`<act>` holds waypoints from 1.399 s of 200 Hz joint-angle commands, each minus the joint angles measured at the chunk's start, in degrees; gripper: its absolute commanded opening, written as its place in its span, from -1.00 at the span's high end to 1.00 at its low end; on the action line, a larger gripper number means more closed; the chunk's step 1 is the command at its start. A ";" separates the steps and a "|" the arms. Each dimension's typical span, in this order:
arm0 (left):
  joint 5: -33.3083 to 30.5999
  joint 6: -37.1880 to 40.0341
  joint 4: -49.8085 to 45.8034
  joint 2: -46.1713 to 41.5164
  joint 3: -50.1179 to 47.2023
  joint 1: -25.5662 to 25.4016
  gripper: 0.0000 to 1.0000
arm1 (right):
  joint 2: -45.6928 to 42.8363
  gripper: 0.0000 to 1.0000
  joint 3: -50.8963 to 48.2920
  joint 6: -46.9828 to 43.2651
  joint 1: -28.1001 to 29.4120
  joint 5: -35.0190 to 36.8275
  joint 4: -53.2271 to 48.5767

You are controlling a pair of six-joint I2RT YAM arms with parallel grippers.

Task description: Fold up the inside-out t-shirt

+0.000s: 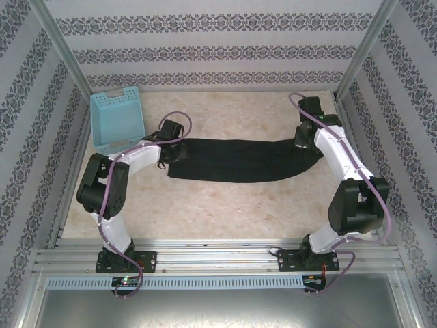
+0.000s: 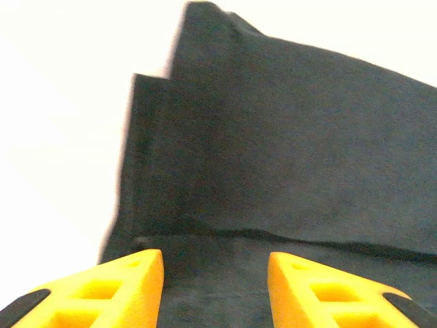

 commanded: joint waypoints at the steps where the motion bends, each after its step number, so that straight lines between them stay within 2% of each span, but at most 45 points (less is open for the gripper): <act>1: -2.03 1.94 -3.03 0.49 1.83 0.99 0.11 | 1.27 1.00 4.75 -6.84 2.96 5.08 -3.03; 33: 1.97 0.50 -1.34 4.02 1.89 0.81 0.16 | 3.58 1.00 8.49 -14.76 10.65 7.76 -2.82; 61: 4.03 -2.05 2.30 3.55 -2.42 0.42 0.18 | 6.60 1.00 12.92 -18.88 20.51 6.98 -3.04; 81: 4.19 -3.31 5.43 1.90 -6.36 0.41 0.22 | 10.59 1.00 19.02 -17.49 26.28 5.57 -5.49; 106: 7.07 -4.75 8.49 2.03 -9.73 0.09 0.28 | 16.14 1.00 27.80 -11.18 31.02 1.59 -7.70; 175: 10.71 -9.49 18.08 -1.57 -20.71 -0.73 0.35 | 32.71 1.00 46.08 6.70 35.63 -6.70 -15.13; 225: 12.31 -11.52 23.15 -1.80 -25.16 -1.28 0.37 | 35.22 1.00 50.41 14.29 36.42 -12.16 -13.22; 280: 11.61 -12.77 25.29 -3.92 -27.63 -1.31 0.37 | 35.96 1.00 45.49 20.12 38.52 -16.62 -6.94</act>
